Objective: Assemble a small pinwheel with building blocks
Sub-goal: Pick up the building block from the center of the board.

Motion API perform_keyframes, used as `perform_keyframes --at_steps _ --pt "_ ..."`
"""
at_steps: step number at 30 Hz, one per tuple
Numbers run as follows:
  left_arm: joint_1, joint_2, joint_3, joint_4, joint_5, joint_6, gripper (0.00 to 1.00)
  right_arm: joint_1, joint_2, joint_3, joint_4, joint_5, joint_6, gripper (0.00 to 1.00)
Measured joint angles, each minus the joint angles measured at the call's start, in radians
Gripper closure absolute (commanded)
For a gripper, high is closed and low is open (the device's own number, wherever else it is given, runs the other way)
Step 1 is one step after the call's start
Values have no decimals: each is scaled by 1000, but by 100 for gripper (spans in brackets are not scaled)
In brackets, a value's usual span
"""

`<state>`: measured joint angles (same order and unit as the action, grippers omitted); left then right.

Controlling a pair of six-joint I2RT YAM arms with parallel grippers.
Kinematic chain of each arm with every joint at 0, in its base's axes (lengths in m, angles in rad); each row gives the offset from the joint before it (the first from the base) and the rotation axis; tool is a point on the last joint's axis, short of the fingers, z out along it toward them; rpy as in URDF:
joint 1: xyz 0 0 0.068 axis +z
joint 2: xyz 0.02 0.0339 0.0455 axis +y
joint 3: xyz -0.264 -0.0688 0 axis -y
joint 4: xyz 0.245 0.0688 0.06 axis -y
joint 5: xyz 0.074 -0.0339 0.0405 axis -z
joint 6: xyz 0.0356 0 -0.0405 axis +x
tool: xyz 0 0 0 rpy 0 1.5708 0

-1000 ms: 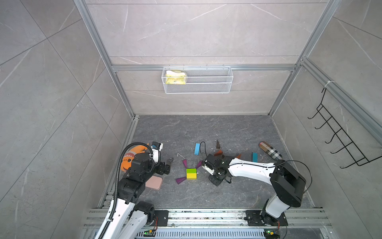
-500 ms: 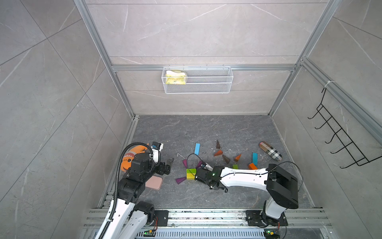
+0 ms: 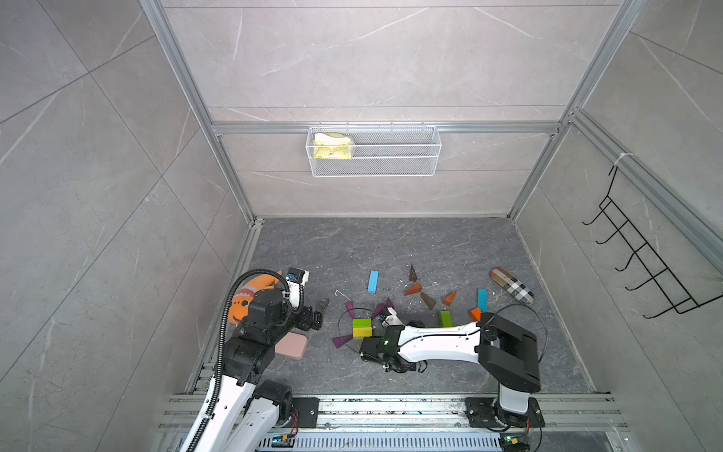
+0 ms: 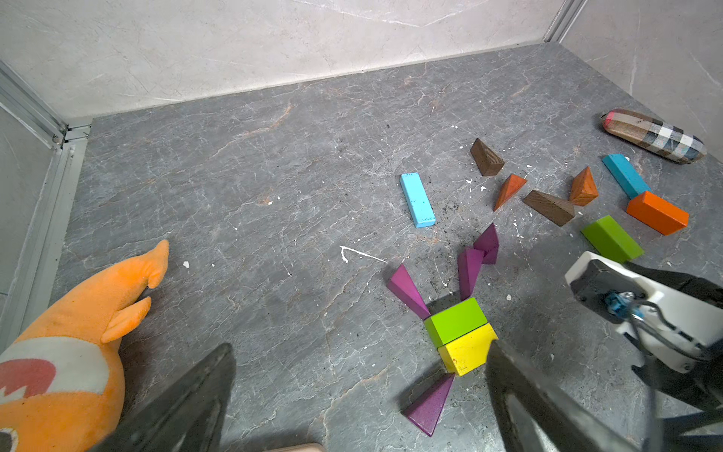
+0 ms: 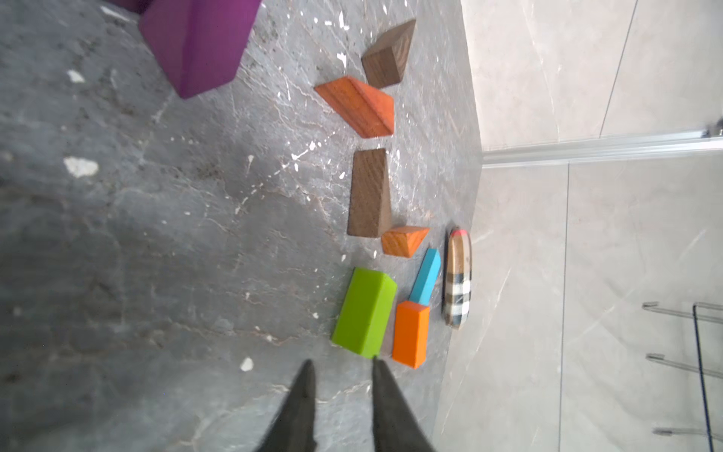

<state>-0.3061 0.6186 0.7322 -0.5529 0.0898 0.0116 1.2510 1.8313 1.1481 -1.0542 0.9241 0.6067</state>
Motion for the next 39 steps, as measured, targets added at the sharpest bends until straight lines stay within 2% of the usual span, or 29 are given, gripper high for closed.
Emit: perform_keyframes --at_steps 1,5,10,14,18,29,32,35,37,39 --pt "2 0 0 0 0 0 0 0 -47 -23 21 -9 -6 49" --pt "6 -6 0 0 0 0 0 -14 -200 -73 85 -58 -51 44" --pt "8 -11 0 1 10 0 0 -112 -296 -113 181 -188 -149 48" --pt "8 -2 0 0 29 0 0 -207 -358 -166 257 -346 -256 50" --pt "9 3 0 1 50 1 0 -264 -359 -174 308 -457 -329 50" --pt "10 38 0 1 87 1 0 -295 -269 -136 479 -657 -447 50" --pt "10 57 0 6 125 2 5 -307 -270 -142 533 -690 -455 49" --pt "10 109 0 19 179 5 19 -340 -312 -201 610 -743 -458 46" --pt "9 180 5 29 214 -2 29 -381 -364 -256 649 -790 -459 44" --pt "-8 280 27 32 231 -19 34 -428 -428 -307 681 -834 -457 39"
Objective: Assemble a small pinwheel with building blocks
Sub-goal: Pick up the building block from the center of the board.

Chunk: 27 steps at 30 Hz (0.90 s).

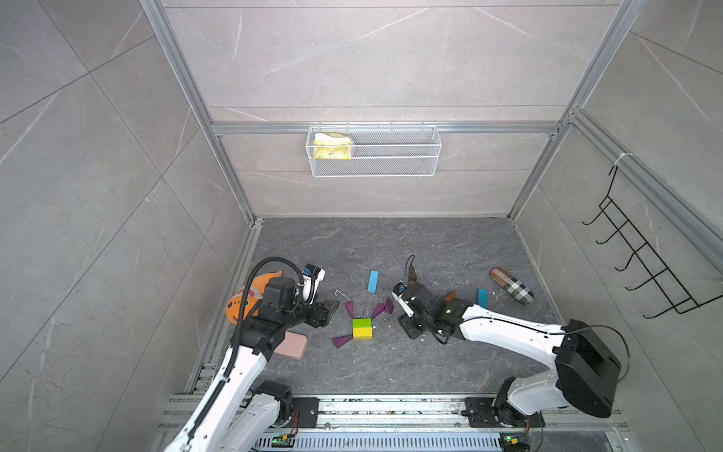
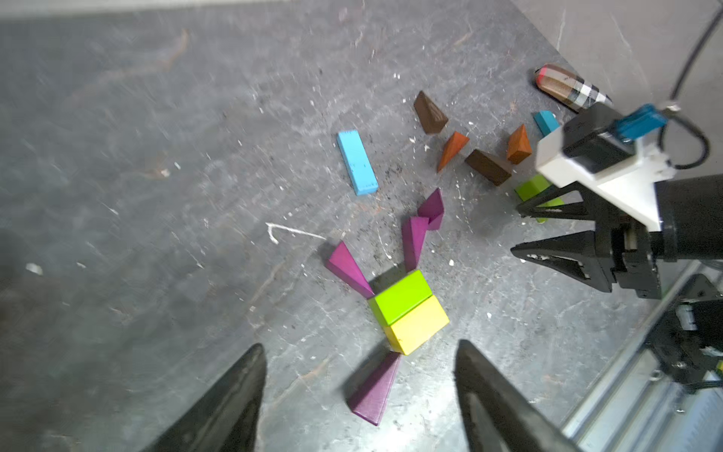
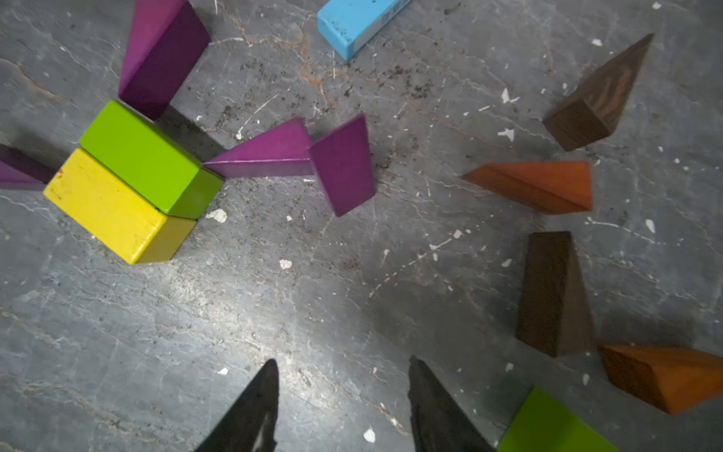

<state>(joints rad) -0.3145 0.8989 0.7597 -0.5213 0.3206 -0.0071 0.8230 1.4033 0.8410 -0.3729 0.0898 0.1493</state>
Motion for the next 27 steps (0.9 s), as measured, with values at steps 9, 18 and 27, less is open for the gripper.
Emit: perform_keyframes --at_steps 9,18,27 --pt "-337 423 242 70 -216 -10 41 -138 -182 -81 79 -142 4 11" --pt "-391 717 460 39 -317 3 49 -373 -333 -205 119 -343 60 11" --pt "-469 882 578 -19 -331 8 57 -402 -321 -243 154 -472 68 11"
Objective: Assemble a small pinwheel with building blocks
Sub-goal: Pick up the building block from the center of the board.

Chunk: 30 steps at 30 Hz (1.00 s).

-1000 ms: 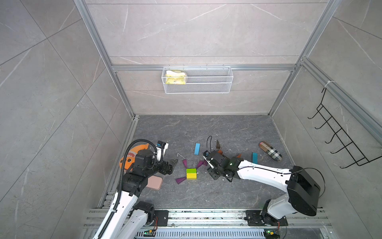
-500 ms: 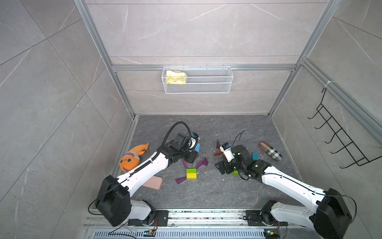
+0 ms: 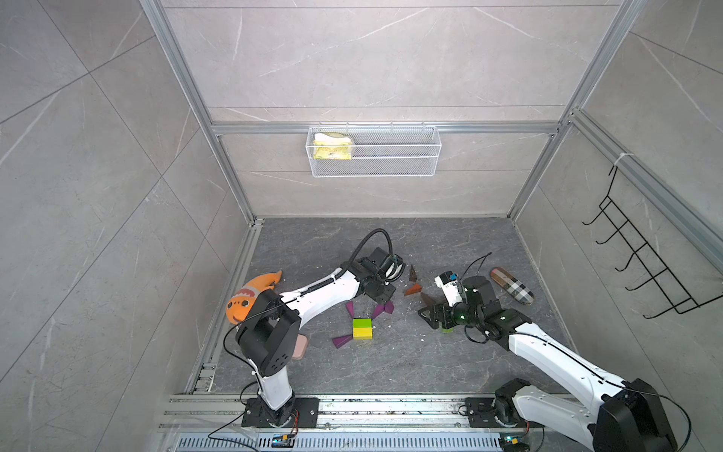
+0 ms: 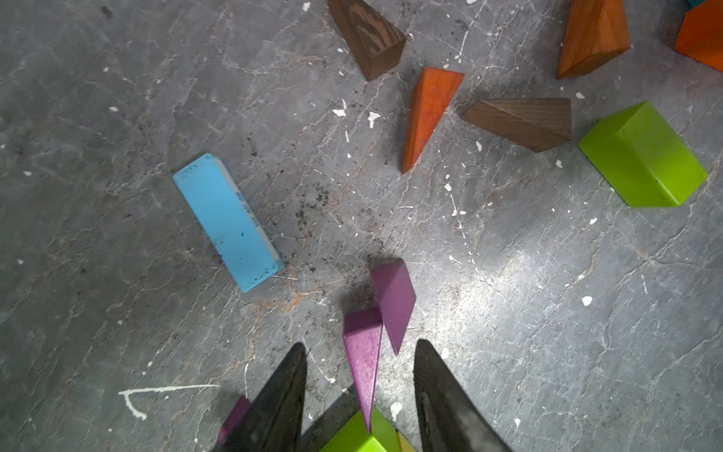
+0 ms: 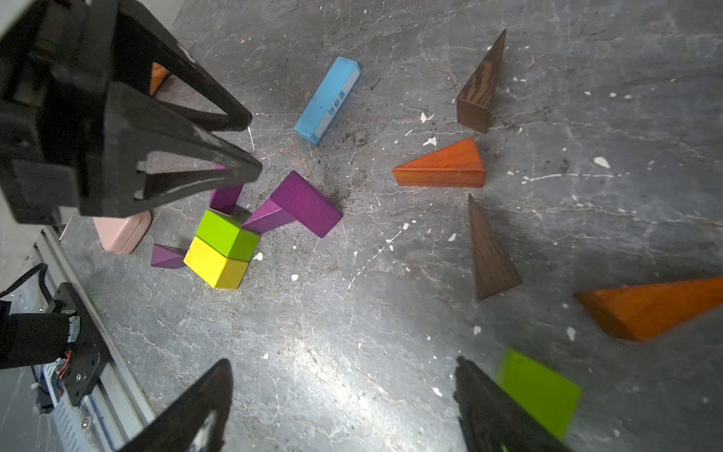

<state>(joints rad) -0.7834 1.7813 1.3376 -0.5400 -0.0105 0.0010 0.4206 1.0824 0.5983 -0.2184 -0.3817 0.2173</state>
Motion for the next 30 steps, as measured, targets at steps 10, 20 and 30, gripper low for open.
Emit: perform_keyframes --at_steps 10,20,30 --pt "-14 103 57 -24 -6 -1 69 -16 0 -19 32 -53 1 11" --pt "-21 140 66 -41 21 -5 85 -25 15 -19 37 -69 8 10" --pt "-31 134 58 -16 148 -12 100 -29 34 4 19 -68 -2 12"
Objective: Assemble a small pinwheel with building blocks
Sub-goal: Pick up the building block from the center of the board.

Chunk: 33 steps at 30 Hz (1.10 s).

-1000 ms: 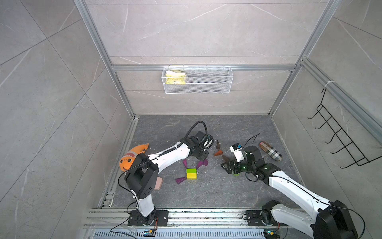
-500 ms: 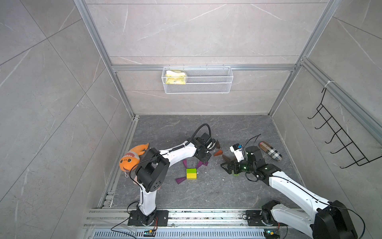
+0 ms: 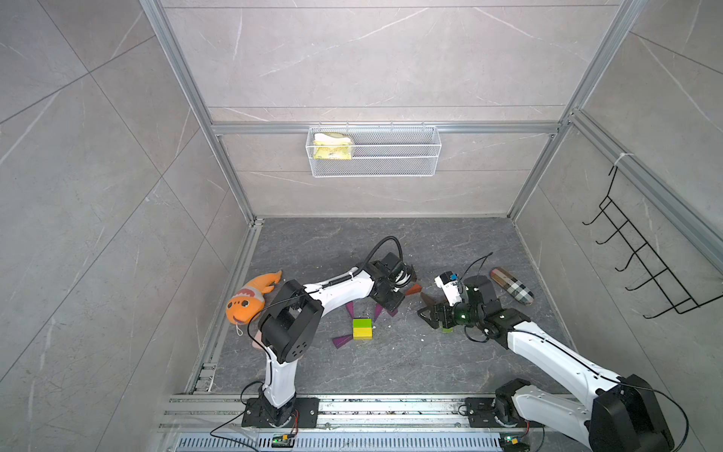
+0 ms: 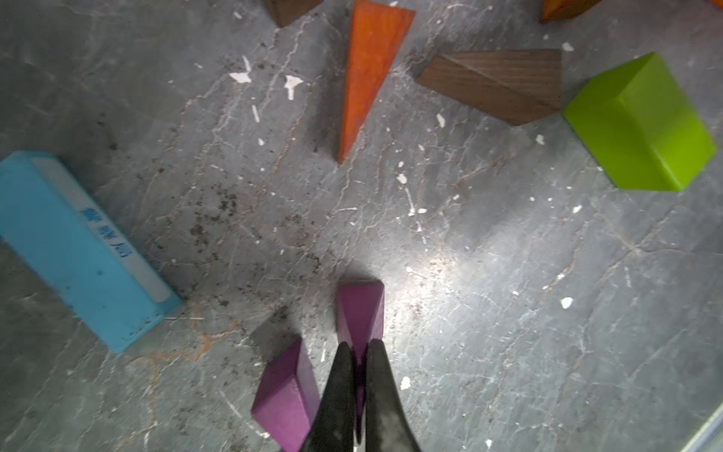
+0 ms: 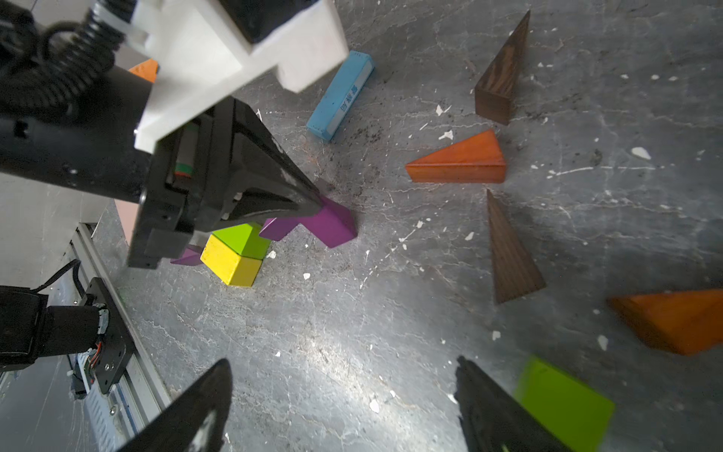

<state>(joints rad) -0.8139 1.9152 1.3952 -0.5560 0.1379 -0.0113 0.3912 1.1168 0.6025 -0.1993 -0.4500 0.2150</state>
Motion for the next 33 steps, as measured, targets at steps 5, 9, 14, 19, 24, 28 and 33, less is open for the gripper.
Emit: perform_keyframes --at_steps 5,9,14,19,24,28,33 --pt "2 -101 -119 76 137 0 100 1 35 64 -39 -1 -75 12" --pt "19 -240 -221 160 297 1 100 13 56 80 -42 -32 -138 14" --pt "32 -352 -294 262 481 1 100 54 80 80 -28 -124 -193 21" --pt "39 -354 -295 299 579 3 100 95 95 89 -21 -198 -230 33" --pt "44 -354 -295 305 600 8 100 100 100 98 -11 -248 -243 51" --pt "49 -354 -294 303 610 31 100 101 101 100 -29 -286 -262 77" --pt "64 -367 -292 307 625 52 100 100 135 112 -79 -304 -264 96"
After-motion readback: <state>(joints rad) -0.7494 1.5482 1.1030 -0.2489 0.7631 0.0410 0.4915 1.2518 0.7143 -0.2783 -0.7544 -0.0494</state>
